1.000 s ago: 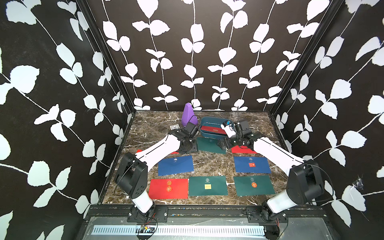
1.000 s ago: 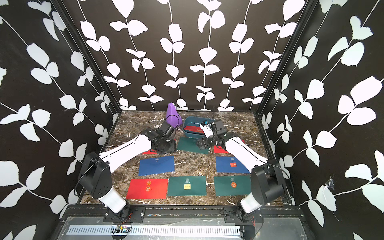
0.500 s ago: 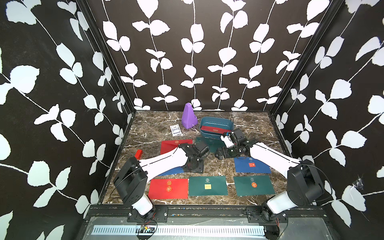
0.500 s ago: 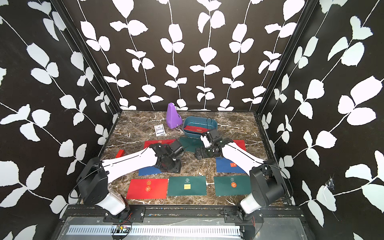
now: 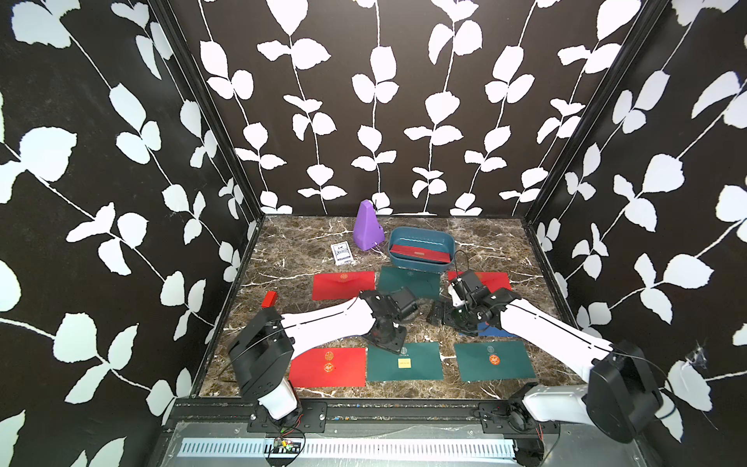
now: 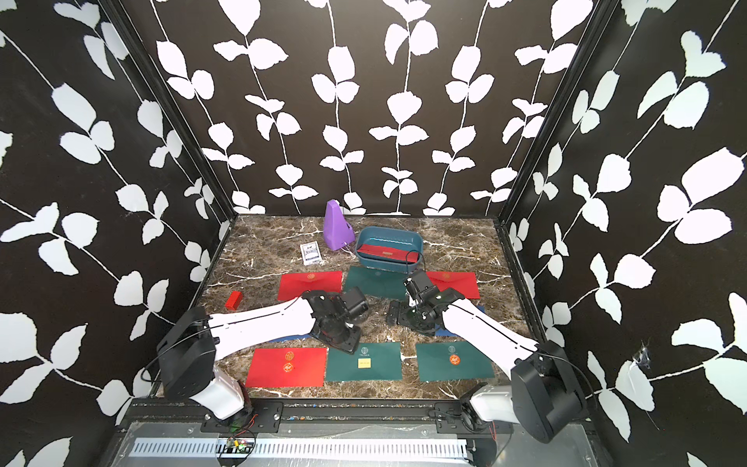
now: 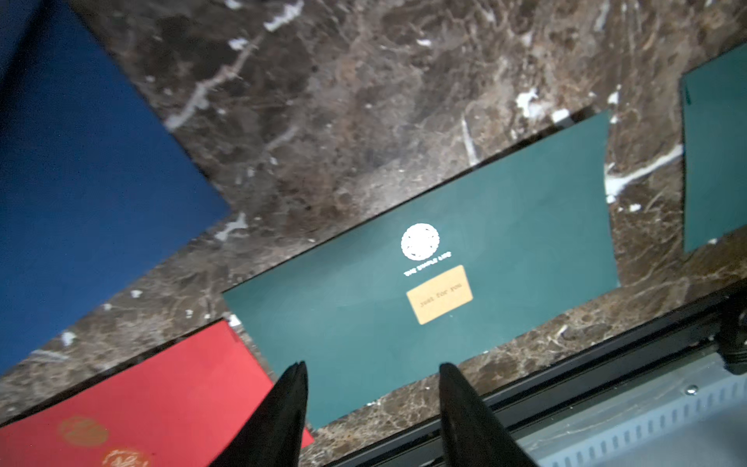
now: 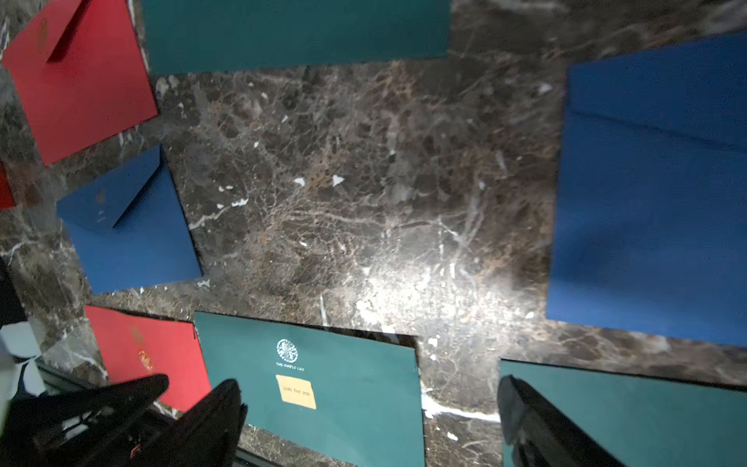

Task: Put the sealed envelopes into the storage box
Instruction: Move the envelope to the center of the board.

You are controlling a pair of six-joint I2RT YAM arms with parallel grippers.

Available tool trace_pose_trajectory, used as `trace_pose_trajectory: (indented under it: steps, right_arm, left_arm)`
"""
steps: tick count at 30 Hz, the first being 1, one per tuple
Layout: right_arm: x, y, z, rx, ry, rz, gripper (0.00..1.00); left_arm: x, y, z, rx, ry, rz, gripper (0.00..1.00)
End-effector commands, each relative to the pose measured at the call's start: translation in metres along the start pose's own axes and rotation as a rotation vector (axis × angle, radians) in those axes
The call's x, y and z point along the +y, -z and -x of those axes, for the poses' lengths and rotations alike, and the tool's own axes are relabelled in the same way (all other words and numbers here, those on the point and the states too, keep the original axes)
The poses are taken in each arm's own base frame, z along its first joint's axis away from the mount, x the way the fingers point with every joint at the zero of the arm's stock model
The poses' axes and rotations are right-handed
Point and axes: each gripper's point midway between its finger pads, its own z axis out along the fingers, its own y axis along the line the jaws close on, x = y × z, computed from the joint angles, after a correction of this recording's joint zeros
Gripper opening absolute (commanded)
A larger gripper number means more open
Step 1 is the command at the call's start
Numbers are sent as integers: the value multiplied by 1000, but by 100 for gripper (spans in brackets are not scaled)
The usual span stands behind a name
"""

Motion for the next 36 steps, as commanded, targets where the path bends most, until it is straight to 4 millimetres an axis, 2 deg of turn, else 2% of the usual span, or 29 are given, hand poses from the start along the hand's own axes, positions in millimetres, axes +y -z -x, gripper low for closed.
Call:
trace_pose_trajectory:
  steps: [1,9,14,20,23,29,33,36]
  right_arm:
    - [-18,4,4,-8,-66,-77,99]
    - [-31,18,25,-3,-122,-95,99]
    - [-44,27,34,-16,-149,-113,99]
    - [-59,34,42,-19,-170,-134,99]
    - [-60,37,44,-15,-148,-141,99]
    - [-56,37,35,37,-111,-119,99]
    - [-55,37,27,55,-120,-100,99]
    - [-49,30,18,78,-138,-58,98]
  left_arm:
    - [-9,-14,-3,17,25,20,56]
    - [-18,-41,2,39,109,18,57]
    - [-16,-57,4,50,177,38,56]
    - [-8,-66,17,13,233,107,57]
    - [-2,-71,31,-18,276,133,56]
    - [9,-84,58,-35,380,124,55]
    - [16,-85,71,-53,450,114,55]
    - [19,-81,81,-73,499,95,54]
